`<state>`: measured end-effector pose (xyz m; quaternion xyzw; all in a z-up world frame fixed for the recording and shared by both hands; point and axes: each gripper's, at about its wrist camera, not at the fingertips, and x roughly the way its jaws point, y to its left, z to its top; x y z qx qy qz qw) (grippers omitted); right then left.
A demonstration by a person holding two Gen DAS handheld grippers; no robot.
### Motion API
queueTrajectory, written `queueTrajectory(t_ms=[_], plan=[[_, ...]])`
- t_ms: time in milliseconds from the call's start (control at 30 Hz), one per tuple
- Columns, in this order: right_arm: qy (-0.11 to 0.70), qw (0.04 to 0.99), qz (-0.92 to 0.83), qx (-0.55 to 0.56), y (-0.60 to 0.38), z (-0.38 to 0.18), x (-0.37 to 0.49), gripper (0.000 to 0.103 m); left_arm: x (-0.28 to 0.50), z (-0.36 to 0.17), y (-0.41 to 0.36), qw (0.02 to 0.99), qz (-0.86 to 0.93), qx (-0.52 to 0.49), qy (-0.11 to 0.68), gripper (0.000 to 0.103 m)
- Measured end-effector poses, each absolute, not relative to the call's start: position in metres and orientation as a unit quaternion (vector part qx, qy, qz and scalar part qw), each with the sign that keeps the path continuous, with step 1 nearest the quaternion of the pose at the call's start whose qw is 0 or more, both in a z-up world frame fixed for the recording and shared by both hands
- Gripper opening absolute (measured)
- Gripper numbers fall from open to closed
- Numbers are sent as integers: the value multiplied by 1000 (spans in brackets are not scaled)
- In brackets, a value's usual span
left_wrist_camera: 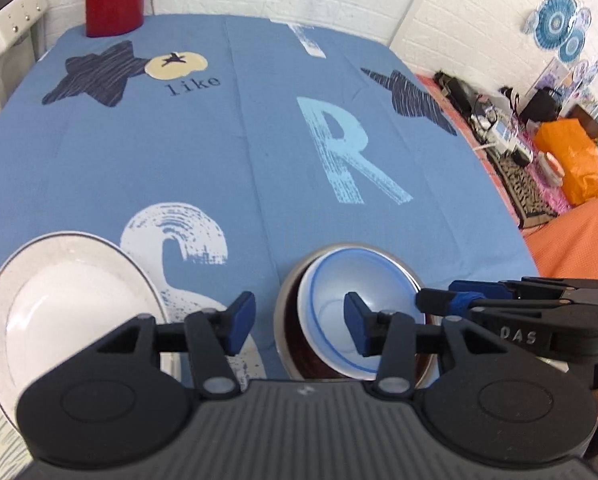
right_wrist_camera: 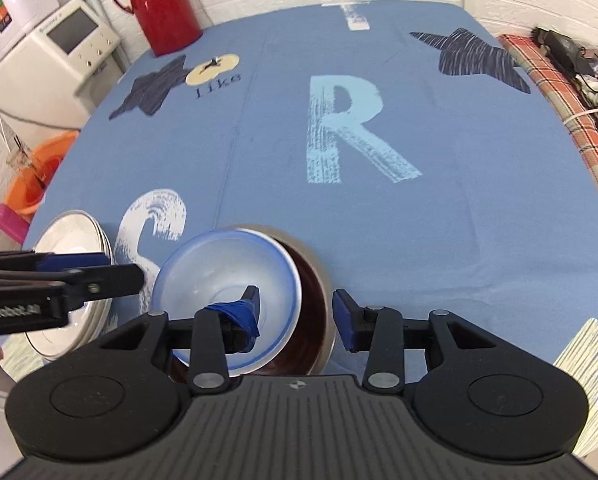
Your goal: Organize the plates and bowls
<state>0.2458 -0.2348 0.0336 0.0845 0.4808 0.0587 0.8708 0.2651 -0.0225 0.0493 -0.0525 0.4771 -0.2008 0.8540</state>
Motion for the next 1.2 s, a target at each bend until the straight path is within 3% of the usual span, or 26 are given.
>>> queueTrajectory(t_ms=[433, 833, 1200], plan=[[418, 899, 61, 118, -236, 37, 211, 26, 218, 57, 15, 898, -187, -52, 396, 56], [470, 868, 50, 155, -266, 18, 208, 28, 260, 32, -8, 838, -216, 16, 501, 57], [514, 843, 51, 149, -268, -8, 227, 29, 287, 4, -31, 825, -205, 63, 523, 57]])
